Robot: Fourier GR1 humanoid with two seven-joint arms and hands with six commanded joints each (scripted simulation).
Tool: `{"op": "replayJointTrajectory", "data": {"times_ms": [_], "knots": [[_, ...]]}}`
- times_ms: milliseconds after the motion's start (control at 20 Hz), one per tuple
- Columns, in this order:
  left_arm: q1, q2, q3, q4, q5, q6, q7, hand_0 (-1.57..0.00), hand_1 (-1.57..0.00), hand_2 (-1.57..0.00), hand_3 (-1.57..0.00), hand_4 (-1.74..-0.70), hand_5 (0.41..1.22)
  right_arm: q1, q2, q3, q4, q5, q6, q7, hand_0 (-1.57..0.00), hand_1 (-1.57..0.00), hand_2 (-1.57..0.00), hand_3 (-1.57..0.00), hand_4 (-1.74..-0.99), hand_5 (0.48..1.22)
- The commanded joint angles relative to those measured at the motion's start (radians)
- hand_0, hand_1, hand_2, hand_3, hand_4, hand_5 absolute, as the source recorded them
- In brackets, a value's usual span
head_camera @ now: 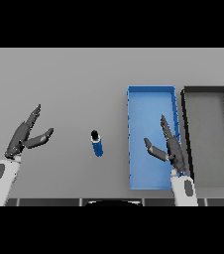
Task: Pick up the blue pipe and place it into the blue bin.
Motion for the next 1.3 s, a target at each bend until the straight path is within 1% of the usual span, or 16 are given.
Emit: {"op": "replayJointTrajectory", "data": {"times_ms": [0,150,200,250,300,400,500,550,600,650,750,900,950,1050,1100,1250], "knots": [[-0.006,0.001,-0.005,0.009,0.004,-0.021,-0.003,0.0,0.0,0.0,0.0,-1.08,0.588,0.005,-0.002,0.011,-0.007,0.019,-0.004,0.014,0.0,0.0,0.0,0.0,-1.223,0.62],[0.002,0.018,-0.014,-0.002,0.003,-0.049,-0.012,0.0,0.0,0.0,0.0,-1.08,0.6,0.005,-0.014,0.013,-0.016,0.051,-0.024,0.03,0.0,0.0,0.0,0.0,-1.196,0.609],[0.019,0.025,-0.014,-0.021,0.018,-0.062,-0.013,0.0,0.0,0.0,0.0,-1.08,0.604,0.001,-0.014,0.015,-0.007,0.061,-0.03,0.046,0.0,0.0,0.0,0.0,-1.186,0.601],[0.012,0.029,-0.021,-0.026,0.02,-0.077,-0.012,0.0,0.0,0.0,0.0,-1.09,0.605,0.008,-0.011,0.021,-0.019,0.064,-0.03,0.035,0.0,0.0,0.0,0.0,-1.185,0.597],[0.024,0.04,-0.034,-0.044,0.019,-0.106,-0.033,0.0,0.0,0.0,0.0,-1.09,0.596,0.01,-0.013,0.022,-0.027,0.064,-0.03,0.029,0.0,0.0,0.0,0.0,-1.186,0.598],[0.045,0.045,-0.072,-0.089,0.019,-0.155,-0.046,0.0,0.0,0.0,0.0,-1.1,0.567,0.003,-0.03,0.015,-0.022,0.058,-0.016,0.021,0.0,0.0,0.0,0.0,-1.193,0.605],[0.045,0.047,-0.101,-0.12,0.026,-0.186,-0.019,0.0,0.0,0.0,0.0,-1.11,0.534,-0.005,-0.02,0.023,-0.017,0.055,-0.011,0.026,0.0,0.0,0.0,0.0,-1.201,0.609],[0.061,0.033,-0.13,-0.141,0.017,-0.195,-0.006,0.0,0.0,0.0,0.0,-1.12,0.514,0.0,-0.027,0.014,-0.009,0.046,-0.005,0.013,0.0,0.0,0.0,0.0,-1.205,0.611],[0.08,0.026,-0.15,-0.162,0.008,-0.201,-0.013,0.0,0.0,0.0,0.0,-1.14,0.503,0.0,-0.027,0.019,-0.01,0.05,-0.003,0.015,0.0,0.0,0.0,0.0,-1.208,0.611],[0.076,0.008,-0.173,-0.165,-0.005,-0.205,0.003,0.0,0.0,0.0,0.0,-1.16,0.497,-0.007,-0.024,0.024,-0.012,0.063,-0.012,0.023,0.0,0.0,0.0,0.0,-1.208,0.612],[0.063,-0.018,-0.208,-0.182,-0.05,-0.191,0.003,0.0,0.0,0.0,0.0,-1.18,0.484,-0.006,-0.017,0.025,-0.018,0.064,-0.018,0.035,0.0,0.0,0.0,0.0,-1.212,0.613],[0.064,-0.065,-0.248,-0.183,-0.102,-0.167,-0.01,0.0,0.0,0.0,0.0,-1.19,0.466,0.023,-0.02,0.028,-0.047,0.057,-0.011,0.008,0.0,0.0,0.0,0.0,-1.223,0.619],[0.054,-0.082,-0.26,-0.158,-0.124,-0.162,-0.008,0.0,0.0,0.0,0.0,-1.19,0.464,0.018,-0.007,0.036,-0.038,0.063,-0.016,0.026,0.0,0.0,0.0,0.0,-1.223,0.62],[0.028,-0.125,-0.276,-0.122,-0.137,-0.155,0.013,0.0,0.0,0.0,0.0,-1.19,0.465,0.013,-0.005,0.035,-0.04,0.067,-0.021,0.045,0.0,0.0,0.0,0.0,-1.23,0.622],[0.018,-0.153,-0.287,-0.099,-0.142,-0.155,0.016,0.0,0.0,0.0,0.0,-1.2,0.467,0.015,-0.006,0.038,-0.054,0.068,-0.021,0.048,0.0,0.0,0.0,0.0,-1.231,0.623],[-0.03,-0.217,-0.294,-0.02,-0.141,-0.161,0.032,0.0,0.0,0.0,0.0,-1.19,0.467,0.04,-0.013,0.035,-0.071,0.063,-0.017,0.025,0.0,0.0,0.0,0.0,-1.223,0.618]]}}
